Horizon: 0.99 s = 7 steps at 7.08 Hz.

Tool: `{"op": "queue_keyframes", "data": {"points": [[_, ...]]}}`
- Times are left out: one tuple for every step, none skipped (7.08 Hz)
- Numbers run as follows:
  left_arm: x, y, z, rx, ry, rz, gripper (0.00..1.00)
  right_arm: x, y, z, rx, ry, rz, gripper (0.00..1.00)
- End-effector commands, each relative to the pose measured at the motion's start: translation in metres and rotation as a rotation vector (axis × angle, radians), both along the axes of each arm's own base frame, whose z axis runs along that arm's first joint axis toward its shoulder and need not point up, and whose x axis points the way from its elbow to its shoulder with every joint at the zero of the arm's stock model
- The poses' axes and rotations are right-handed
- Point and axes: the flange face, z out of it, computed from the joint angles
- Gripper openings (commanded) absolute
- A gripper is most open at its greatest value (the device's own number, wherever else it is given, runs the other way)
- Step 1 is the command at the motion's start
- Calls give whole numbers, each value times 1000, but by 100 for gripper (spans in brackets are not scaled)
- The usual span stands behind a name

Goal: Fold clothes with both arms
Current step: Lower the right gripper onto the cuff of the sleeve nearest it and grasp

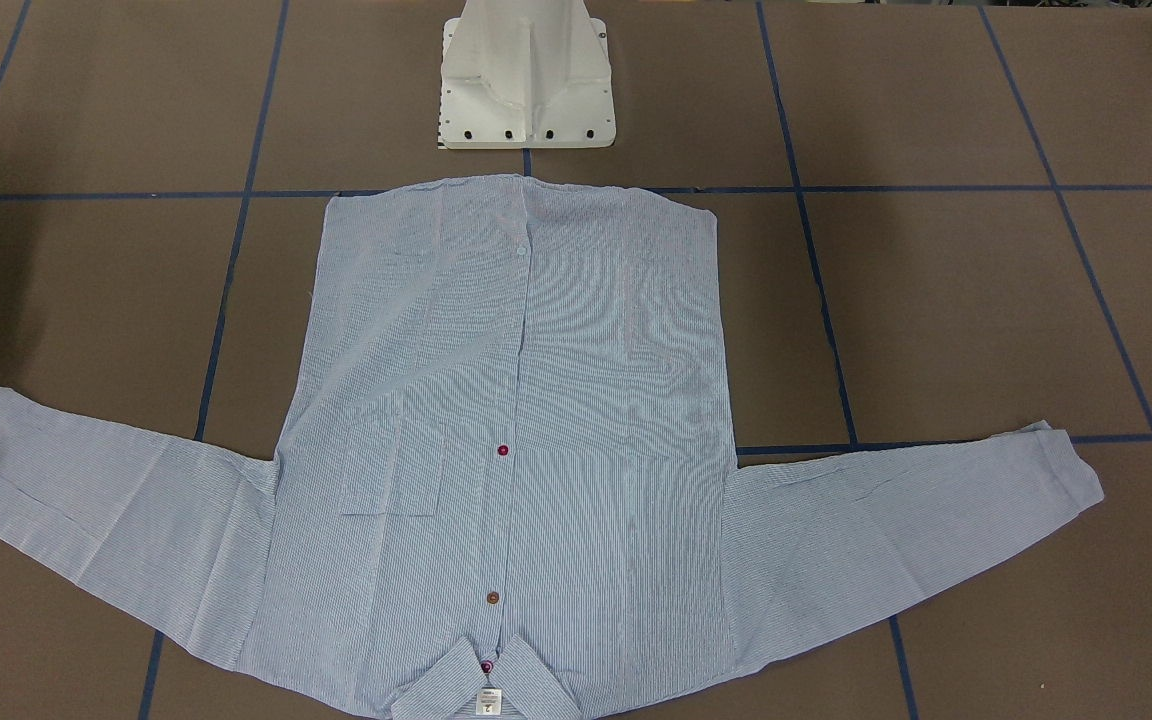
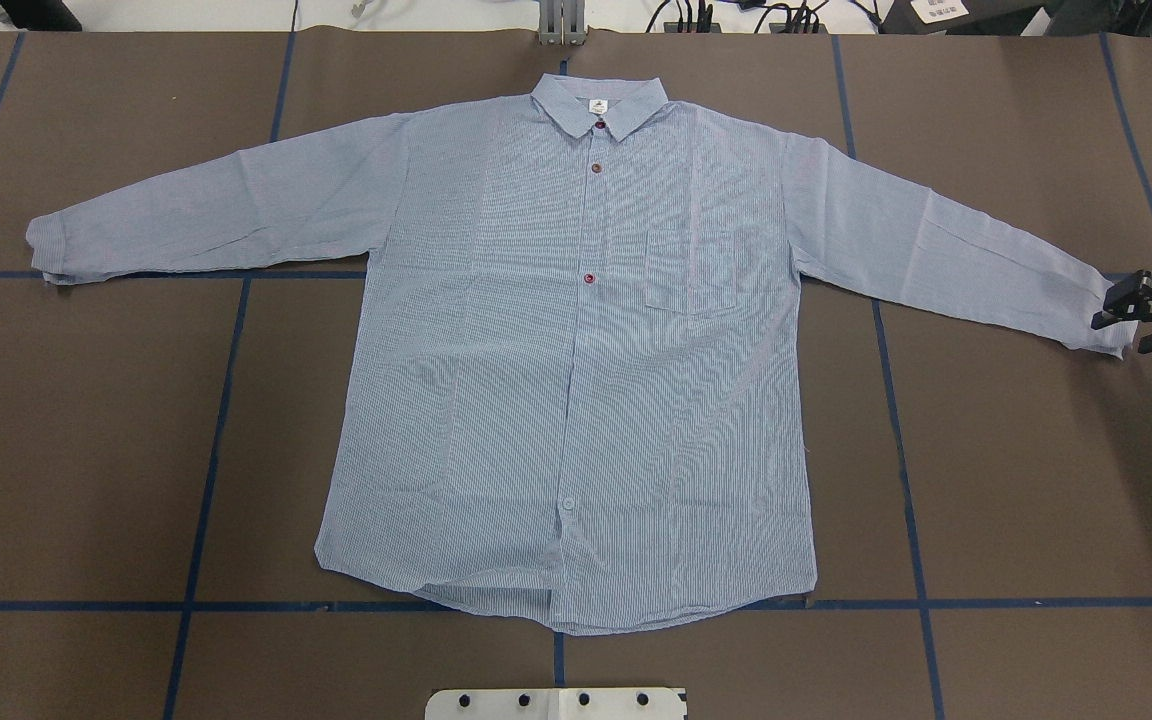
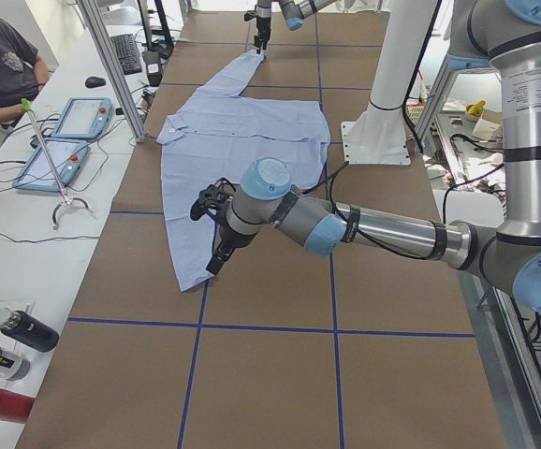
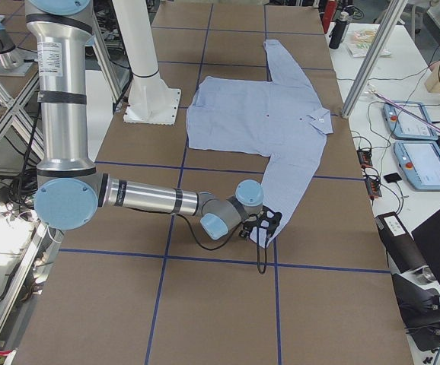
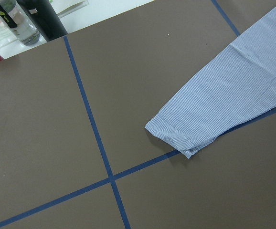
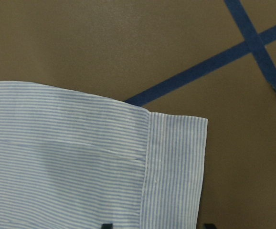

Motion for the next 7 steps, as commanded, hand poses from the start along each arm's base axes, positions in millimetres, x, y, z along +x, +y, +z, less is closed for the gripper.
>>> {"op": "queue_keyframes", "data": {"points": [[0, 0, 0, 0, 0, 0, 100, 0, 1, 5, -3, 11, 3, 67], [0, 0, 0, 0, -3, -2, 100, 1, 2, 6, -6, 13, 6, 55], [0, -1, 0, 0, -4, -3, 100, 1, 2, 6, -8, 13, 7, 32], [0, 0, 0, 0, -3, -2, 100, 1, 2, 6, -10, 14, 7, 0], [0, -1, -1, 2, 0, 0, 100, 2, 2, 5, -6, 11, 5, 0], [1, -6, -1, 2, 1, 1, 100, 3, 2, -1, 19, 6, -1, 0], [1, -6, -1, 2, 2, 1, 100, 5, 4, -25, 69, -13, 3, 0]]}}
